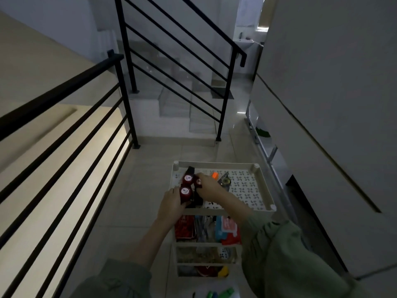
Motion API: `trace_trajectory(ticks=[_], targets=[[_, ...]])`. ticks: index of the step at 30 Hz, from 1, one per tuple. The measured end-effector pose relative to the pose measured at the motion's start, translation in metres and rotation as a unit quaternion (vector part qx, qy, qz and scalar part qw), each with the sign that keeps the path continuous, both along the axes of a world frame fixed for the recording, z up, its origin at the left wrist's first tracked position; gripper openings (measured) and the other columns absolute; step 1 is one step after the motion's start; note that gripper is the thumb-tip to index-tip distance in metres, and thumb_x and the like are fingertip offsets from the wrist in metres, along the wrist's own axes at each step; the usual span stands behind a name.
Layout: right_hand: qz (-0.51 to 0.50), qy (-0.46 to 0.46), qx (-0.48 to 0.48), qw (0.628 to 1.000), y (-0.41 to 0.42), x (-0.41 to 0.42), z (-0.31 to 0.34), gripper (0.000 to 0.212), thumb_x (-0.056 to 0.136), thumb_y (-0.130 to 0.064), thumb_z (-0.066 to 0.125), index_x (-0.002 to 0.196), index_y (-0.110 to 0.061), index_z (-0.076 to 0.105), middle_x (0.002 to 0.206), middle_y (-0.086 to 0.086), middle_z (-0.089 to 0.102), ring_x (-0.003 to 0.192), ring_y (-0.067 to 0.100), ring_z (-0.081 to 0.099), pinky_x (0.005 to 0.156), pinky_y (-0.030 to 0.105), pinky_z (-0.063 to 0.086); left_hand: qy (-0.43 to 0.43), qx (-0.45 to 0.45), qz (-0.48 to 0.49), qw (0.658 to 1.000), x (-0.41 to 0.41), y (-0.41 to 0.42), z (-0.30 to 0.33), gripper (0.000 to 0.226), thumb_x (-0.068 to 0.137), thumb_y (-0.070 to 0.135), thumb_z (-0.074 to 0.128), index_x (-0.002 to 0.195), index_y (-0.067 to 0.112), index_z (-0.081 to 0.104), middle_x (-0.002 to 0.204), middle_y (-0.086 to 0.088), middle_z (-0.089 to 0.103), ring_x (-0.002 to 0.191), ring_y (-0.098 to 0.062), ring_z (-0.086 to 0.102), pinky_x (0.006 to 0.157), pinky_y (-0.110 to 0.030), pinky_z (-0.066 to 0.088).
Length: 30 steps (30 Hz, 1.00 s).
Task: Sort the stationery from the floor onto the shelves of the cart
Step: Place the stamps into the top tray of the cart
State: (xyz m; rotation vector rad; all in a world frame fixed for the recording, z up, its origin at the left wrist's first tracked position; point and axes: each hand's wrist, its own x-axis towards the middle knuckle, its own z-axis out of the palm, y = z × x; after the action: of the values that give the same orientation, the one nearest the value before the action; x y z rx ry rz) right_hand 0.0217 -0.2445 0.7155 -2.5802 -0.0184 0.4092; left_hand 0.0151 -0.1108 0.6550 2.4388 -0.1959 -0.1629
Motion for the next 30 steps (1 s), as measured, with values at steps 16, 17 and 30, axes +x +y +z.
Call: trace_trajectory(ticks=[16, 17, 30], targets=[[-0.195, 0.066, -0.019, 0.978, -0.018, 0.059, 0.006, 0.04, 0.089, -0.012, 0.058, 0.126, 0.001, 0.052, 0.131, 0.017, 0.052, 0.12, 0.028, 0.05, 0.095, 0.03, 0.042, -0.137, 0.065, -0.278, 0.949, 0.022, 0.031, 0.013, 0.085, 0.075, 0.072, -0.006, 0.148, 0.032, 0.011, 0.152, 0.015, -0.008, 0.141, -0.005, -0.012, 0.116, -0.026, 0.002], [-0.182, 0.082, -0.037, 0.979, -0.014, 0.066, 0.0, 0.039, 0.089, -0.012, 0.057, 0.124, 0.004, 0.053, 0.13, 0.02, 0.053, 0.119, 0.03, 0.051, 0.095, 0.032, 0.042, -0.128, 0.084, -0.286, 0.946, 0.026, 0.029, 0.01, 0.088, 0.071, 0.072, -0.011, 0.148, 0.032, 0.01, 0.149, 0.016, -0.014, 0.14, -0.006, -0.017, 0.119, -0.028, 0.004], [-0.073, 0.066, -0.152, 0.983, 0.041, 0.109, 0.018, 0.038, 0.081, -0.011, 0.064, 0.117, 0.0, 0.054, 0.12, 0.019, 0.057, 0.107, 0.032, 0.056, 0.08, 0.033, 0.046, -0.059, -0.017, -0.238, 0.969, 0.038, 0.041, 0.008, 0.065, 0.093, 0.057, 0.014, 0.131, 0.015, 0.046, 0.135, -0.008, 0.048, 0.121, -0.027, 0.046, 0.094, -0.034, 0.047]])
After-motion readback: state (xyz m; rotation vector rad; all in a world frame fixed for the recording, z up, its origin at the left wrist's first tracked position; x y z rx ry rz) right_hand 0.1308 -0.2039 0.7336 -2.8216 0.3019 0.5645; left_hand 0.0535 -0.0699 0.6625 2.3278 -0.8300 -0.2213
